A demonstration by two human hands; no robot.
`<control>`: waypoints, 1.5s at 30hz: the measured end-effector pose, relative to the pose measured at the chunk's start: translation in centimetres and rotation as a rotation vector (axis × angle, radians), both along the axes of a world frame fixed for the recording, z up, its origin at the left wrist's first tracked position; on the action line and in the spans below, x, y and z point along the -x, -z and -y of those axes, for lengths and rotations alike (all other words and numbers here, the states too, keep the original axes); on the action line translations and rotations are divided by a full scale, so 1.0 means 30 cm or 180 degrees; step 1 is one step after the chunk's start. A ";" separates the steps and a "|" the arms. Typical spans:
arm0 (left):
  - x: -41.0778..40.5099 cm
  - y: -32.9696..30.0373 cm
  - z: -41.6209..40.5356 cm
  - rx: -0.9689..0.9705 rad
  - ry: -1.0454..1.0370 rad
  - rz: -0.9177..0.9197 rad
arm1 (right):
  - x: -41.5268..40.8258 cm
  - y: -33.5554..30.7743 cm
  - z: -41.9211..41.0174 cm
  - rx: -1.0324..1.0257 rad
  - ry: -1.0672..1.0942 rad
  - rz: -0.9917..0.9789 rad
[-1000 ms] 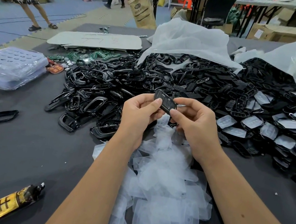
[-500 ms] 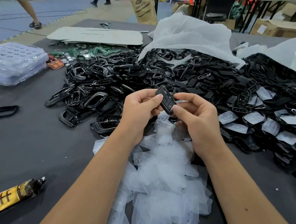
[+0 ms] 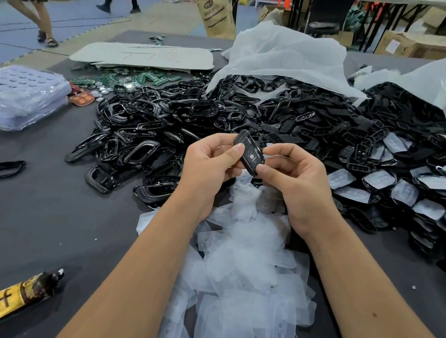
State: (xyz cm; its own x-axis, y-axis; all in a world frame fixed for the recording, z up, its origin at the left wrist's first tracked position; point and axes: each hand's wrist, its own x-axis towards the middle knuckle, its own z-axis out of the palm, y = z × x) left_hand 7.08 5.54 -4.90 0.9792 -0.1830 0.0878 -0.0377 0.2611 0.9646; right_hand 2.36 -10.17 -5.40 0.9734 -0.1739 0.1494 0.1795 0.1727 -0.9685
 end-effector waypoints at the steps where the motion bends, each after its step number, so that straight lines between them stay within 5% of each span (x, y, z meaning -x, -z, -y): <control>1: -0.001 0.000 0.001 0.0000 -0.0003 -0.0011 | -0.001 0.001 -0.002 -0.0006 0.0015 -0.0035; 13: -0.005 -0.006 -0.004 0.0489 0.0381 -0.0224 | 0.000 0.002 0.006 -0.0154 -0.0198 0.0123; 27: 0.003 0.014 0.012 -0.0036 0.0074 0.0046 | -0.007 0.006 0.014 -0.0545 0.0044 0.0149; 45: 0.013 -0.020 0.008 0.0284 0.0679 -0.0262 | 0.005 -0.005 0.016 -0.0932 -0.0468 0.0163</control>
State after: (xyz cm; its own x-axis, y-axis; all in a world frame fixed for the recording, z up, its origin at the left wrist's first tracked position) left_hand 6.70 5.29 -4.31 0.9237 -0.3816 0.0343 0.1054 0.3391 0.9348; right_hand 2.20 -10.64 -5.24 0.9838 -0.0749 0.1632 0.1791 0.4701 -0.8643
